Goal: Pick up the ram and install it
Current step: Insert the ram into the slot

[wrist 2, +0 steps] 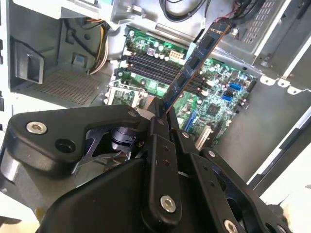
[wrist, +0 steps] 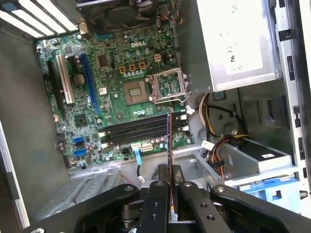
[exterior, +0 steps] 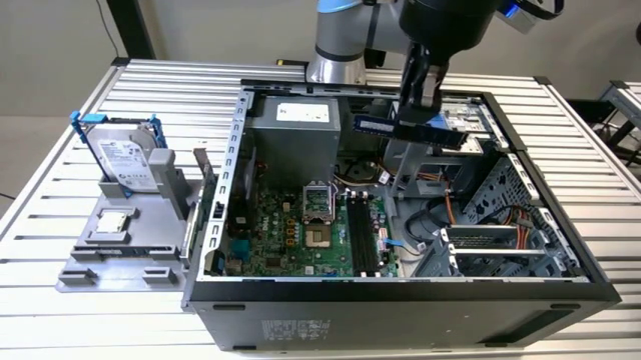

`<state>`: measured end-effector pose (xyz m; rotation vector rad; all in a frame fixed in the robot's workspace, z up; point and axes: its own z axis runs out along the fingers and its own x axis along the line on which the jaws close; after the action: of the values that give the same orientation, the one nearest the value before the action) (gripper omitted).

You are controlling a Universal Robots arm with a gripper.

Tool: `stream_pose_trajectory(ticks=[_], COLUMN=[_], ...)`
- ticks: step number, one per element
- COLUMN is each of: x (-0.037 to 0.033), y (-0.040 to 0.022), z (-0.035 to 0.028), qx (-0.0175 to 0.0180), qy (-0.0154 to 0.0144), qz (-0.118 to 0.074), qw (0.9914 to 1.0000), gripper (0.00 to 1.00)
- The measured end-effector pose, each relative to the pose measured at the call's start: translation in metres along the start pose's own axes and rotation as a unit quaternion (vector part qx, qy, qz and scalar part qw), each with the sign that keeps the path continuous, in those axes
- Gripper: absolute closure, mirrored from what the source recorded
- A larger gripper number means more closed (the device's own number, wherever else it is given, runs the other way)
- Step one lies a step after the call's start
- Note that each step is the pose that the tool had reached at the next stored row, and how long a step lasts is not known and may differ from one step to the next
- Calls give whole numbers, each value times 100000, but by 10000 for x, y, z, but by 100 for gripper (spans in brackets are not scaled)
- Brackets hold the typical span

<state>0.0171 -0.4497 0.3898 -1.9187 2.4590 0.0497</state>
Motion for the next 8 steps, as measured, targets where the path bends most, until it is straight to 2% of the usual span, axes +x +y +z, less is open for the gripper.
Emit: stream_pose_trajectory(ticks=[4, 8], x=[0, 0], y=[0, 0], z=[0, 0], qx=[63, 135], qy=[-18, -45], qz=[1676, 3622], qw=[99986, 99934], gripper=[100, 100])
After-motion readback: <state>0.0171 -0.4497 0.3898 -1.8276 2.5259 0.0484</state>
